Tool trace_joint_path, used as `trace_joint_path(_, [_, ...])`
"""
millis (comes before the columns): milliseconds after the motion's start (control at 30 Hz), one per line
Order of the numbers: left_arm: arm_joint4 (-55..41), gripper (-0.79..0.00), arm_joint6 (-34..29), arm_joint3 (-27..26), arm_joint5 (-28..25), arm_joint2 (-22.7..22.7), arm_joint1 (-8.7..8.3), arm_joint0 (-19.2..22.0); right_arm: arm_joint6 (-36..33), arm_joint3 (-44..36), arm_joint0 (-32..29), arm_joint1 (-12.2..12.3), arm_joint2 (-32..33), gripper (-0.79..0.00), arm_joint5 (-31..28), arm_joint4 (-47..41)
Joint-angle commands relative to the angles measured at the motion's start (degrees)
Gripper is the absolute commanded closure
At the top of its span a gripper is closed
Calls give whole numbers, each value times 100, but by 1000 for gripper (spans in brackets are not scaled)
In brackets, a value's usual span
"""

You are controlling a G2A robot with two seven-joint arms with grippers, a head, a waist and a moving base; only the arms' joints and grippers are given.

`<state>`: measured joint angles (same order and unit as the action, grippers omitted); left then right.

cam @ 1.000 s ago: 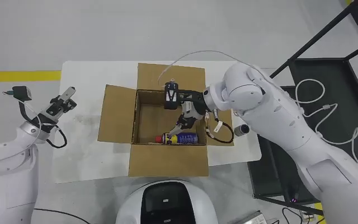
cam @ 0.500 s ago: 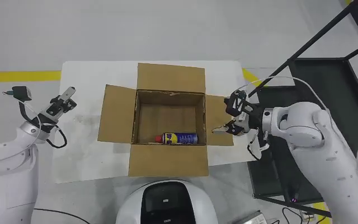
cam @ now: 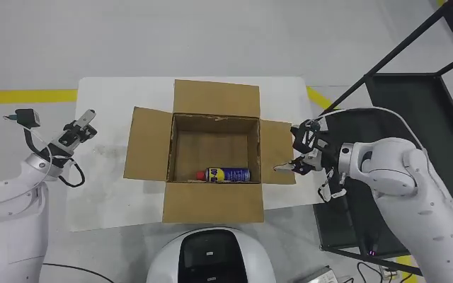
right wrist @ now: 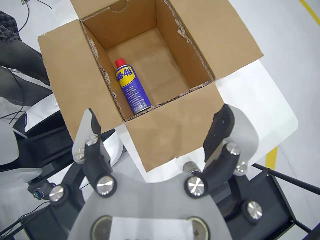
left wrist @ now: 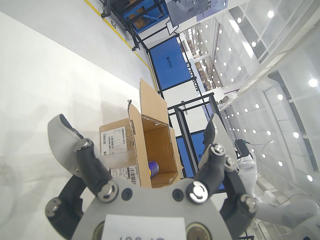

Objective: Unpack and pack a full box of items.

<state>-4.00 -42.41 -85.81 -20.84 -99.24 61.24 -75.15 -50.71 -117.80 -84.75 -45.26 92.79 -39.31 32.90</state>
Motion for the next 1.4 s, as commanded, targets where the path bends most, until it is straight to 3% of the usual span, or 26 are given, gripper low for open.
trace_joint_path(0, [0,-785,0,0,0,0,0,0,0,0,-1,0,0,-785,0,0])
trace_joint_path(167, [0,-785,0,0,0,0,0,0,106,386,-138,3,103,-785,97,266])
trace_joint_path(367, [0,-785,0,0,0,0,0,0,786,1486,-694,-4,350,-785,-75,667])
trace_joint_path(567, [0,-785,0,0,0,0,0,0,1525,2320,-873,-52,291,-785,246,1205])
trace_joint_path(1033, [0,-785,0,0,0,0,0,0,1694,3925,387,-250,-1054,-785,398,1624])
trace_joint_path(1367, [0,-785,0,0,0,0,0,0,1869,4884,991,-398,-1568,-785,619,1614])
